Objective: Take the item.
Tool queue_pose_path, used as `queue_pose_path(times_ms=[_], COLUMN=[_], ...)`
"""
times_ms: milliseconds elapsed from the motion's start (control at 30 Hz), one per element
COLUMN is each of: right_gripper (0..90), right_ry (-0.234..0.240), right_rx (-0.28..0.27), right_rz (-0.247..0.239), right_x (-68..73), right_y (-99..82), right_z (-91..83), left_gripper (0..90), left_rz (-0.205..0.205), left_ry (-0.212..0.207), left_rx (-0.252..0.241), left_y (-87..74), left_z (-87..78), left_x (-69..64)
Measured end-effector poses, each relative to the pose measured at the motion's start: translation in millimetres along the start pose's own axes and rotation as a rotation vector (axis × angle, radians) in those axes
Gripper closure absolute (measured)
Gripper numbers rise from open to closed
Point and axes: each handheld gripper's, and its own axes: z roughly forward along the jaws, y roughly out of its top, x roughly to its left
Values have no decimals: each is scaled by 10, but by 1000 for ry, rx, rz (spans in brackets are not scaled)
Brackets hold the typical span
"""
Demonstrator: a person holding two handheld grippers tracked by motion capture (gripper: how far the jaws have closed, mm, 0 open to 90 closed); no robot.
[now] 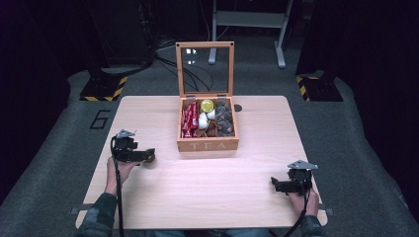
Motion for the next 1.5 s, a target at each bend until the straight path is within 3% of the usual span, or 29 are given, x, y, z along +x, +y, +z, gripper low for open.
queue_pose_path(times_ms=[333, 567, 833, 967, 1267, 1400, 1500], right_gripper=[14, 14, 14, 14, 14, 15, 15], right_ry=[-1, -1, 0, -1, 0, -2, -1], right_rx=[-3, -3, -3, -3, -2, -4, -3], right_rz=[1, 1, 1, 1, 2, 5, 1], right_x=[1, 1, 1, 1, 0, 2, 0], right_y=[-1, -2, -1, -1, 0, 0, -1], right_z=[1, 1, 1, 1, 1, 2, 2], left_gripper=[67, 51, 48, 47, 35, 22, 21], left_rz=[-4, 36, 14, -6, 4, -1, 19], left_ry=[-10, 41, 83, 99, 158, 163, 187], left_rx=[-38, -38, -41, -25, 49, 38, 22], left_y=[-101, -228, -508, -670, -1002, -1109, -1147], left_z=[-251, -412, -541, -567, -476, -407, -379], left_x=[-29, -29, 68, 148, 218, 177, 144])
